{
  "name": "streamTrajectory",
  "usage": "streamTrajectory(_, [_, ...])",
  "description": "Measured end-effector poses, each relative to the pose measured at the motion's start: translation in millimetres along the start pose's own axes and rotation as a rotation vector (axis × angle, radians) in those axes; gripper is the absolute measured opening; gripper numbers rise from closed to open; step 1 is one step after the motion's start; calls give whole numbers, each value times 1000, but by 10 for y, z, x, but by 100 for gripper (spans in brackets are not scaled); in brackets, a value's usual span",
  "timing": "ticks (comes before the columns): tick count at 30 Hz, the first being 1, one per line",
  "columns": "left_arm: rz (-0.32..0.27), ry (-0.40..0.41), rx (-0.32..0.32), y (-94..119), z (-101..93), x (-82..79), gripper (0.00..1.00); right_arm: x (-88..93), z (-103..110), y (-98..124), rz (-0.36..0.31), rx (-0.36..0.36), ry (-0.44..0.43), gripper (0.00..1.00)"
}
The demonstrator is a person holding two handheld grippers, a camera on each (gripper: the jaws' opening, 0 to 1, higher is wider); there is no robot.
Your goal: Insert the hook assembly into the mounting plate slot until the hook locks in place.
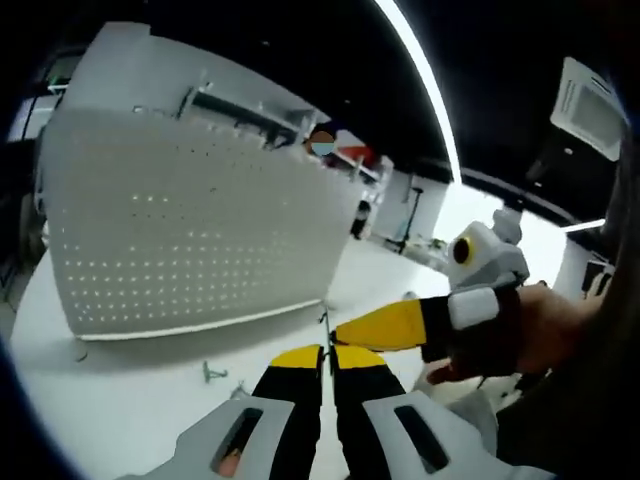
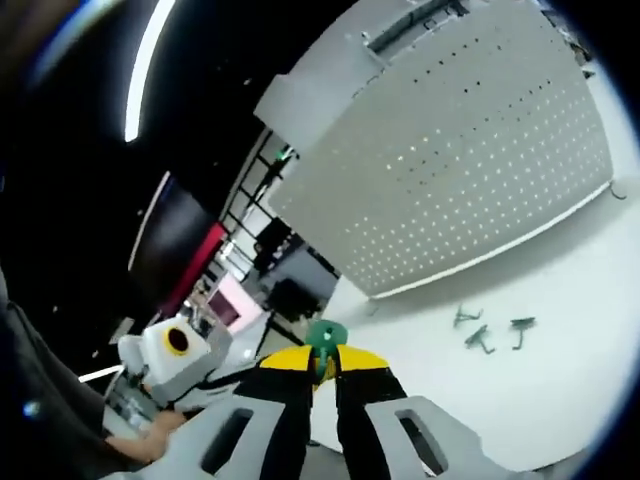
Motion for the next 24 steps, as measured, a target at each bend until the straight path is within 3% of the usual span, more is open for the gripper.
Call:
streamTrajectory(3, [-4,-31,-17,-25,-12,-10,2,-21,-42,7,-10,6,1,2])
streamTrajectory(6, [-3,-49,-21,-29,-22,-26,2,-37,-58,20,-22,0,-63,1])
streamTrajectory(11, [28,-138,-20,-33,-31,3,2,-14,-61,16,-17,7,-52,1])
streamTrajectory(15, [34,-139,-21,6,-17,-18,3,-9,12,-1,-12,-9,-16,0])
streamTrajectory(19, [38,-236,-34,45,-11,-50,4,-21,45,-30,-7,-26,-11,0])
streamTrajectory(24, [52,-172,-1,69,24,-9,5,21,79,-47,13,-25,70,0])
Point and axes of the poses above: the point that each gripper's makers call its tool centre point, and the gripper's own axes: y roughly backward along the fingers, z roughly to its left, x roughly out of its underside, the point moved 2 cm from there along y, roughly backward along the fingers, and after that the axes turned 4 degrees about -y, right-handed, at the moved point
